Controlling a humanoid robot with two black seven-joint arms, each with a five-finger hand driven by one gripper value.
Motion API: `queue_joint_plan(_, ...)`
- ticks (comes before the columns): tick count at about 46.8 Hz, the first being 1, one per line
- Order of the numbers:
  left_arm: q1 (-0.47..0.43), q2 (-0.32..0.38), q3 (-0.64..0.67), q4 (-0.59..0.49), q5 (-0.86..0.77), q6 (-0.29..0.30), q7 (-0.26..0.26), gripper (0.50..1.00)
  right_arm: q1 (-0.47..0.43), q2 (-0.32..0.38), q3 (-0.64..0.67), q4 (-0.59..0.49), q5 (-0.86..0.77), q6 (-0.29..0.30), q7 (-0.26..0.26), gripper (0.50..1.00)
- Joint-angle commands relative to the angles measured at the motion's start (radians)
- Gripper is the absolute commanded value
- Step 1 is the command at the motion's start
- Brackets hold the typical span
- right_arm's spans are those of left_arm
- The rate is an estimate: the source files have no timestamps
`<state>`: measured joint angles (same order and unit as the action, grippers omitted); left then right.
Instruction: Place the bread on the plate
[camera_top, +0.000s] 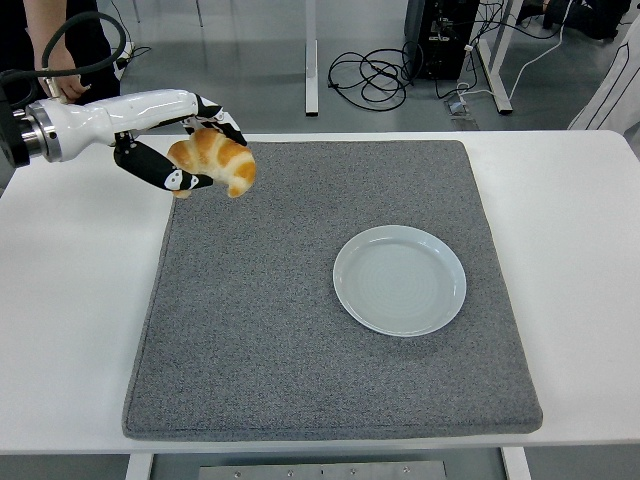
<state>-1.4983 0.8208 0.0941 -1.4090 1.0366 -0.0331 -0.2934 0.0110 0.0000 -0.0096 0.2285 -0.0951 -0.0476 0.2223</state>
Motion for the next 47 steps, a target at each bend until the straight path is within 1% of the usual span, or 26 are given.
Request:
queue_joint_plan(1, -0.023, -0.054, 0.001, 0.025, -0.001, -0.002, 0.011, 0.5, 0.0, 0.0, 0.0, 0.0, 0.0, 0.0, 0.0, 1.0)
queue_joint_plan(9, -0.042, -0.202, 0.001, 0.136, -0.001, -0.004, 0.016, 0.5, -0.002, 0.0, -0.001, 0.0, 0.0, 0.0, 0.0, 1.0)
queue_joint_plan(17, -0.039, -0.38, 0.002, 0.281, -0.001, -0.004, 0.017, 0.5, -0.003, 0.0, -0.001, 0.0, 0.0, 0.0, 0.0, 1.0)
queue_joint_plan(26, -0.023, -0.564, 0.013, 0.426, -0.001, 0.001, 0.017, 0.5, -0.003, 0.0, -0.001, 0.0, 0.0, 0.0, 0.0, 1.0)
queue_joint_plan(31, -0.019, -0.661, 0.019, 0.467, -0.001, 0.001, 0.031, 0.5, -0.003, 0.0, -0.001, 0.0, 0.0, 0.0, 0.0, 1.0)
queue_joint_plan(34, -0.016, -0.698, 0.03, 0.479, -0.001, 0.001, 0.043, 0.5, -0.003, 0.0, -0.001, 0.0, 0.0, 0.0, 0.0, 1.0)
queue_joint_plan(42, -0.004, -0.764, 0.061, 0.489, 0.0, 0.002, 0.045, 0.5, -0.003, 0.0, -0.001, 0.0, 0.0, 0.0, 0.0, 1.0)
queue_joint_plan(47, 0.019, -0.779, 0.087, 0.495, 0.003, 0.005, 0.045, 0.5, -0.003, 0.0, -0.001, 0.0, 0.0, 0.0, 0.0, 1.0)
